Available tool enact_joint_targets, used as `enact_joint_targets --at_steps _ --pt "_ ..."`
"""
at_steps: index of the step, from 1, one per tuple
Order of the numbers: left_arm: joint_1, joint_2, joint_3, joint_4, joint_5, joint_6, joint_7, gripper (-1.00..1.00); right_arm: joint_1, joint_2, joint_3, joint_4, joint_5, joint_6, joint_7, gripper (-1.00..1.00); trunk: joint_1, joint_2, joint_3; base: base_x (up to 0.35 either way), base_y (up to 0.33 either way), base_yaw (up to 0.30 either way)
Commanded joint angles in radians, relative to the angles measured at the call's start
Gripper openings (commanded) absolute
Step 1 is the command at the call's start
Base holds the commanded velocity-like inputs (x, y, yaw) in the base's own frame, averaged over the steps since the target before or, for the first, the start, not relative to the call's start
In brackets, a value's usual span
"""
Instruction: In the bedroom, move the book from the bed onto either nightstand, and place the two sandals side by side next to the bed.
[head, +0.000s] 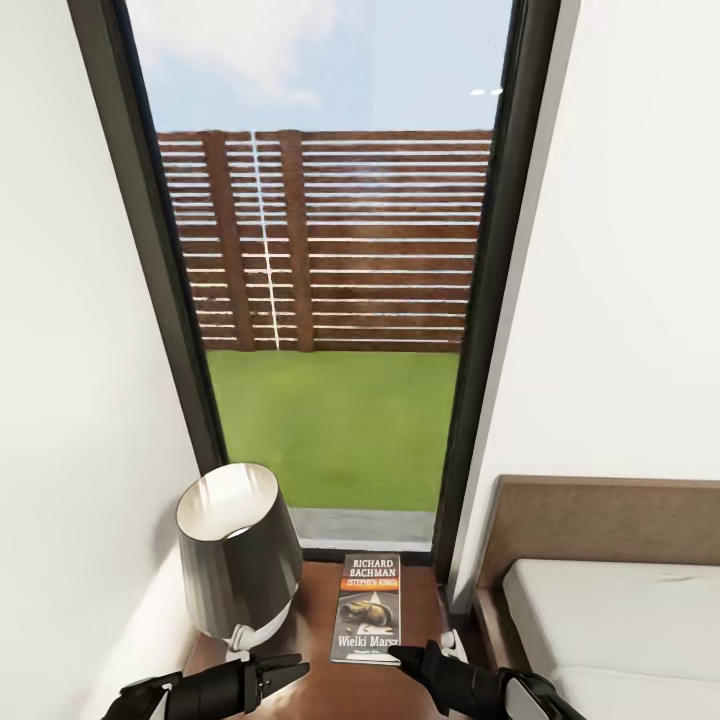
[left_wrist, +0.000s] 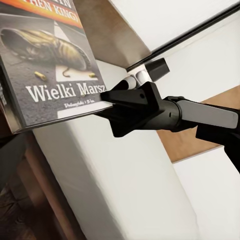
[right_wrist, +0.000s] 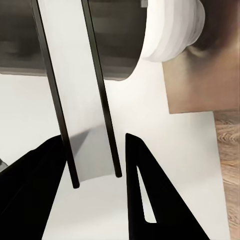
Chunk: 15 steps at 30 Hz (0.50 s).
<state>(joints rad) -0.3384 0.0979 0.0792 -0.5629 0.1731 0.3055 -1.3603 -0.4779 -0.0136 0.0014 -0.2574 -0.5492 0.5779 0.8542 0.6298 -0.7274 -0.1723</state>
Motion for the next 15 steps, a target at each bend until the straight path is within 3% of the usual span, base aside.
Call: enact_joint_targets --at_steps 1,15 --pt "-0.001 0.000 0.001 0.000 0.002 0.011 -0.003 1.00 -0.001 0.000 0.000 0.000 -0.005 0.007 0.001 -1.00 0.004 -0.009 -0.005 0.000 0.000 0.000" --pt "-0.001 -0.001 0.001 0.000 0.002 0.011 -0.003 1.00 -0.001 0.000 -0.001 0.001 -0.005 0.005 -0.001 -1.00 0.058 -0.107 -0.049 0.000 0.000 0.000"
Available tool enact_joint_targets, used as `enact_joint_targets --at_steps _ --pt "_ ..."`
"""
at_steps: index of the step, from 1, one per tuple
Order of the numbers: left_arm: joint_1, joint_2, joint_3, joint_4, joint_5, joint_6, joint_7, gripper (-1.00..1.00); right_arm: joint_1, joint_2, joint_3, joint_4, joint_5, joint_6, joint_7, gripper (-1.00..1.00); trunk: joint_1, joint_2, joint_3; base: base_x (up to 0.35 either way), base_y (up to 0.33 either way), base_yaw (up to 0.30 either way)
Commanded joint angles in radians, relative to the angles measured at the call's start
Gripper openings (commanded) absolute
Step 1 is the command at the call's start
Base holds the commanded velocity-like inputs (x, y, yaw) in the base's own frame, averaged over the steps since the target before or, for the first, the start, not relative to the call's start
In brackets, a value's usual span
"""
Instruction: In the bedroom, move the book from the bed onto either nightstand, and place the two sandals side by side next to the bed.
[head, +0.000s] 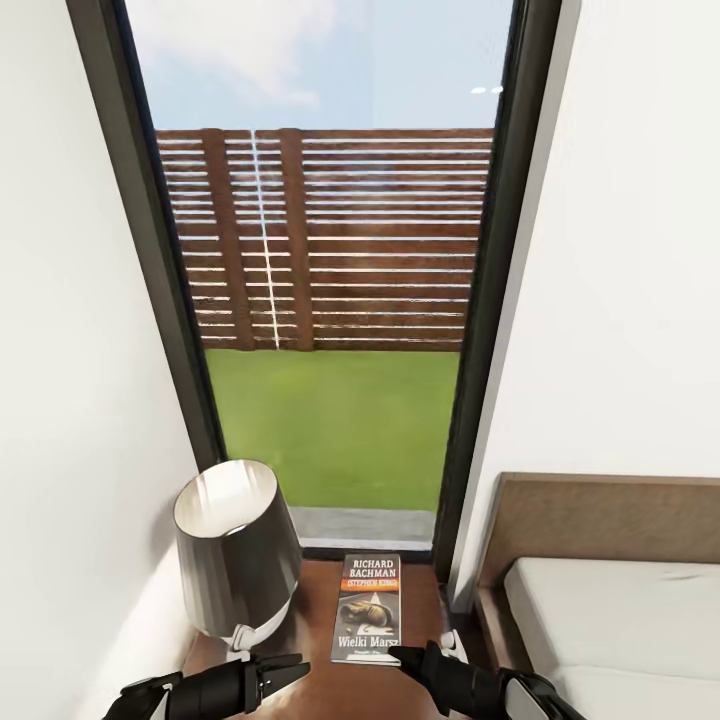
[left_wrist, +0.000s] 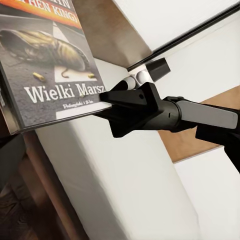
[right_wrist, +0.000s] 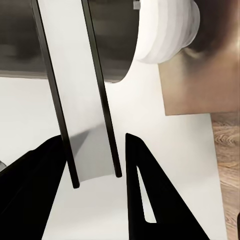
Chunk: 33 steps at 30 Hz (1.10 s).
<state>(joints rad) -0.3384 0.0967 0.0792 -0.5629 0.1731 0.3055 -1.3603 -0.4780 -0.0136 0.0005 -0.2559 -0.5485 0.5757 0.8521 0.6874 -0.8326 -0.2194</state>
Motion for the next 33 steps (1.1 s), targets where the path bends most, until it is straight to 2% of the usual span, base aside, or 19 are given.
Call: enact_joint_targets --at_steps 1,8,13,33 --pt "-0.001 0.000 0.001 0.000 0.002 0.011 -0.003 1.00 -0.001 0.000 -0.001 0.000 -0.005 0.007 0.001 -1.00 0.004 -0.008 -0.005 0.000 0.000 0.000" --pt "-0.001 0.000 0.001 0.000 0.002 0.011 -0.003 1.00 -0.001 -0.003 -0.002 0.000 -0.006 0.008 0.001 -1.00 0.031 -0.057 -0.027 0.000 0.000 0.000" --pt "-0.001 0.000 0.001 0.000 0.002 0.011 -0.003 1.00 -0.001 -0.003 -0.002 -0.001 -0.007 0.010 0.002 -1.00 0.031 -0.057 -0.027 0.000 0.000 0.000" --pt "-0.001 -0.003 -0.001 0.000 0.002 0.011 -0.002 1.00 -0.001 -0.003 -0.004 -0.004 -0.007 0.013 0.002 -1.00 0.108 -0.197 -0.089 0.000 0.000 0.000"
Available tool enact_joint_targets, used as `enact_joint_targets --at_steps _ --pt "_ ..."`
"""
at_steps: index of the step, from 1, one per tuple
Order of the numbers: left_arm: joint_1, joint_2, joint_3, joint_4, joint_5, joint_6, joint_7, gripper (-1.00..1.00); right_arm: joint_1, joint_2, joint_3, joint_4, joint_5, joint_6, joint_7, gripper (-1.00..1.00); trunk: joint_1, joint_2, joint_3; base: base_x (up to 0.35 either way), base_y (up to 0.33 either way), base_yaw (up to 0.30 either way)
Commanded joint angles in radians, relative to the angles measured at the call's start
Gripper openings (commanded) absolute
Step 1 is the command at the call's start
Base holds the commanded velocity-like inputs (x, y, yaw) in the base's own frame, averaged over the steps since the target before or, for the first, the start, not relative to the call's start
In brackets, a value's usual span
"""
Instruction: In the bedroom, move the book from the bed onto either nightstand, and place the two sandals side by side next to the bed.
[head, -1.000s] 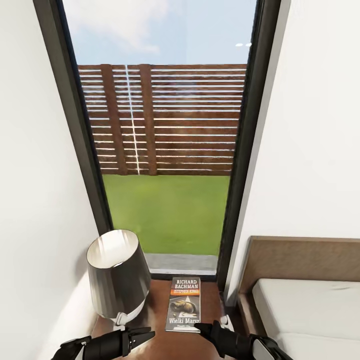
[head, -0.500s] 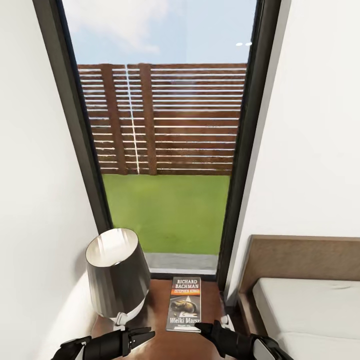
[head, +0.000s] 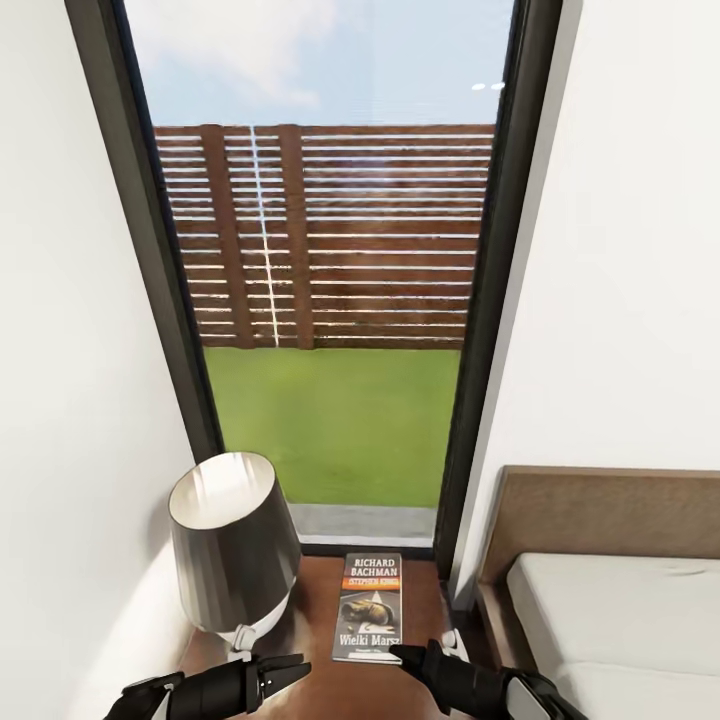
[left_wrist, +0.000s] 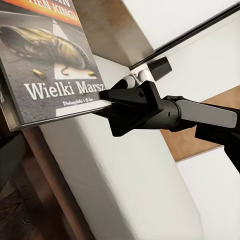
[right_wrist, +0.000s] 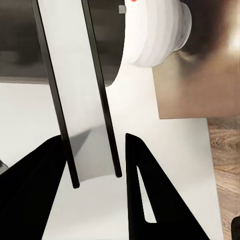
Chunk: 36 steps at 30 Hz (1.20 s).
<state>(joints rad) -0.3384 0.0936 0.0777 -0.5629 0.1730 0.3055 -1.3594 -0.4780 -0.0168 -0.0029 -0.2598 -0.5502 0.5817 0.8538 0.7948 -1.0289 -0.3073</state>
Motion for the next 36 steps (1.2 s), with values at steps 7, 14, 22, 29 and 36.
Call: enact_joint_targets --at_steps 7,14,22,29,36 --pt "-0.001 0.000 0.001 0.000 0.002 0.011 -0.003 1.00 -0.001 0.000 -0.002 -0.003 -0.008 0.056 0.001 -1.00 0.027 -0.050 -0.023 0.000 0.000 0.000" --pt "0.000 0.000 0.001 0.000 0.002 0.011 -0.003 1.00 -0.001 -0.003 -0.002 -0.027 -0.008 0.148 0.001 -1.00 0.054 -0.099 -0.045 0.000 0.000 0.000" --pt "0.000 0.000 0.001 0.010 0.002 0.011 -0.003 1.00 -0.001 -0.006 -0.002 -0.067 -0.008 0.199 0.002 -1.00 0.085 -0.155 -0.070 0.000 0.000 0.000" --pt "0.000 0.000 0.001 0.012 0.002 0.011 -0.003 1.00 -0.001 -0.006 -0.002 -0.070 -0.007 0.203 0.001 -1.00 0.111 -0.204 -0.092 0.000 0.000 0.000" --pt "0.000 0.000 0.001 0.012 0.002 0.011 -0.003 1.00 -0.001 -0.006 -0.002 -0.070 -0.007 0.203 0.001 -1.00 0.138 -0.253 -0.114 0.000 0.000 0.000"
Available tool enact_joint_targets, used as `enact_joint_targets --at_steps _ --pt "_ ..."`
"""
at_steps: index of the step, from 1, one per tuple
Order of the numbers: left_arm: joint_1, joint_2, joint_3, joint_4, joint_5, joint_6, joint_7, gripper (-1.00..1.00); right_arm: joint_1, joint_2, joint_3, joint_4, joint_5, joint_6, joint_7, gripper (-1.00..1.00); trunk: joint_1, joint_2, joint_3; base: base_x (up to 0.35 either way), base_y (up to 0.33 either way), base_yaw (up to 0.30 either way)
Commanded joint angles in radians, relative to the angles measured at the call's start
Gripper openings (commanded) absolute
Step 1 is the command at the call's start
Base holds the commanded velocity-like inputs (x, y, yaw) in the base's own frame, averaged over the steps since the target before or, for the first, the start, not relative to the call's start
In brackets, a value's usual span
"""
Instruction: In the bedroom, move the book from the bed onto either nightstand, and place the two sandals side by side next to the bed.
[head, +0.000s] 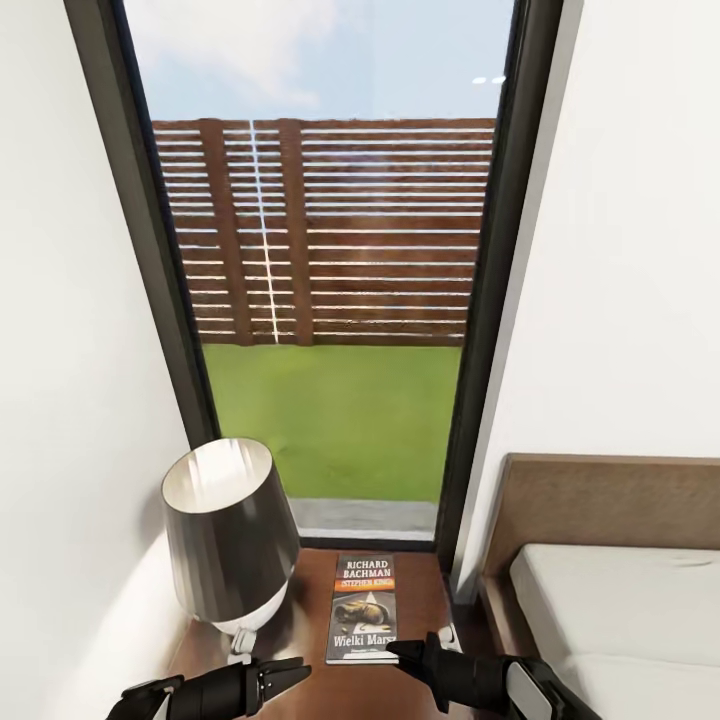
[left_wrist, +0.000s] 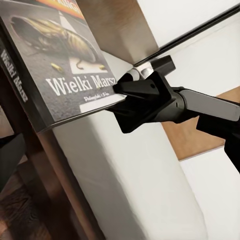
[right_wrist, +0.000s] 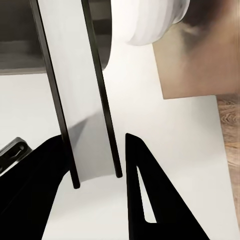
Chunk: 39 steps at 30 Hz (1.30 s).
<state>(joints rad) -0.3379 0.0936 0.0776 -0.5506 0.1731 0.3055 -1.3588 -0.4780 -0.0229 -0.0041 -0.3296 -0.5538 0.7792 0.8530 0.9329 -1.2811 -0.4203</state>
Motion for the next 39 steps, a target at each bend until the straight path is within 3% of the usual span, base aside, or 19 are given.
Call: enact_joint_targets --at_steps 1,23,26,32,36,39 --pt "-0.001 0.000 0.001 0.000 0.002 0.011 -0.003 1.00 -0.001 0.000 0.000 0.000 -0.003 0.005 0.001 -1.00 0.004 -0.008 -0.004 0.000 0.000 0.000" --pt "-0.002 0.002 0.005 -0.015 0.011 0.023 -0.038 1.00 -0.001 0.000 0.000 0.000 -0.001 0.003 0.000 -1.00 0.088 -0.162 -0.073 0.000 0.000 0.000" --pt "-0.002 0.002 0.005 -0.069 0.033 0.078 -0.045 1.00 -0.001 0.000 0.000 0.000 -0.001 0.002 -0.002 -1.00 0.100 -0.183 -0.083 0.000 0.000 0.000" --pt "-0.003 -0.001 0.002 -0.209 0.043 0.205 -0.047 1.00 -0.001 0.000 0.000 0.000 -0.001 0.002 -0.016 -1.00 0.123 -0.225 -0.101 0.000 0.000 0.000" --pt "-0.003 -0.006 0.002 -0.237 0.044 0.225 -0.047 1.00 -0.001 0.000 0.000 0.000 -0.001 0.002 -0.018 -1.00 0.138 -0.253 -0.114 0.000 0.000 0.000" --pt "-0.004 -0.033 0.001 -0.244 0.043 0.229 -0.045 1.00 -0.001 -0.001 0.000 0.000 -0.001 0.002 -0.018 -1.00 0.150 -0.274 -0.123 0.000 0.000 0.000"
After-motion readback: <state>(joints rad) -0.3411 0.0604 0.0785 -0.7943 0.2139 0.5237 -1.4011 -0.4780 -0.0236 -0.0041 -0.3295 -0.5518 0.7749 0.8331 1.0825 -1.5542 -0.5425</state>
